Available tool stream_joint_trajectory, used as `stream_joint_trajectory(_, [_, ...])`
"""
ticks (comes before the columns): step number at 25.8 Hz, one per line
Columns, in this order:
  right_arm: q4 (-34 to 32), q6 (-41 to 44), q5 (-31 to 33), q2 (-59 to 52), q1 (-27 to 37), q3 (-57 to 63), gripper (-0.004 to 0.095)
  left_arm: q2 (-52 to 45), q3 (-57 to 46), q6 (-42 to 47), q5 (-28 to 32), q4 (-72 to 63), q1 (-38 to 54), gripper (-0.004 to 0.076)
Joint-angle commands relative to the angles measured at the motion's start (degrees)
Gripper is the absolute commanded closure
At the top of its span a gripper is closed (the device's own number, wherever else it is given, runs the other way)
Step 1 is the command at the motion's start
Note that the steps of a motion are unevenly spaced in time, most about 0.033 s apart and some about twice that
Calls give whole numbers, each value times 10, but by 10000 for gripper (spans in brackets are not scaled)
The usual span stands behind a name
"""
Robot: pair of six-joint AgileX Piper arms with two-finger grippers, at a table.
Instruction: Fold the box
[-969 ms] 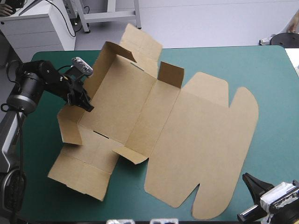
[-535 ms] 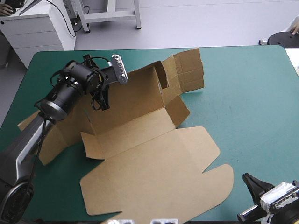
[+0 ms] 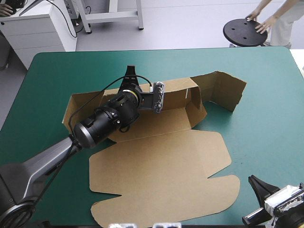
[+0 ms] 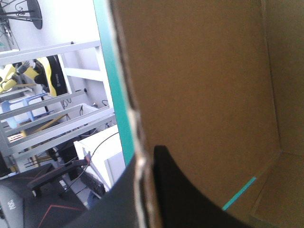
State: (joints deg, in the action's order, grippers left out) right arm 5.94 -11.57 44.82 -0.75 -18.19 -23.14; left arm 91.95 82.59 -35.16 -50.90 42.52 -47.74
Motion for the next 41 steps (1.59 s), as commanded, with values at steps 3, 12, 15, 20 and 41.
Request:
stream_joint_trajectory(3, [-3, 1, -46, -12, -1, -15, 926, -28, -71, 156, 39, 212, -12, 732])
stream_joint_trajectory(12, [-39, 51, -54, -12, -1, -15, 926, -29, -187, 342, 122, 455, -13, 732])
stream_joint_trajectory(15, [-39, 59, -54, -11, -1, -15, 926, -41, -188, 352, 161, 479, -13, 732])
stream_joint_trajectory(20, [-59, 108, -53, 6, -1, -15, 925, -67, -188, 352, 201, 479, -13, 732])
stream_joint_trajectory(41, [-134, 154, -105, 281, -1, -181, 920, -66, -188, 352, 165, 415, -12, 732])
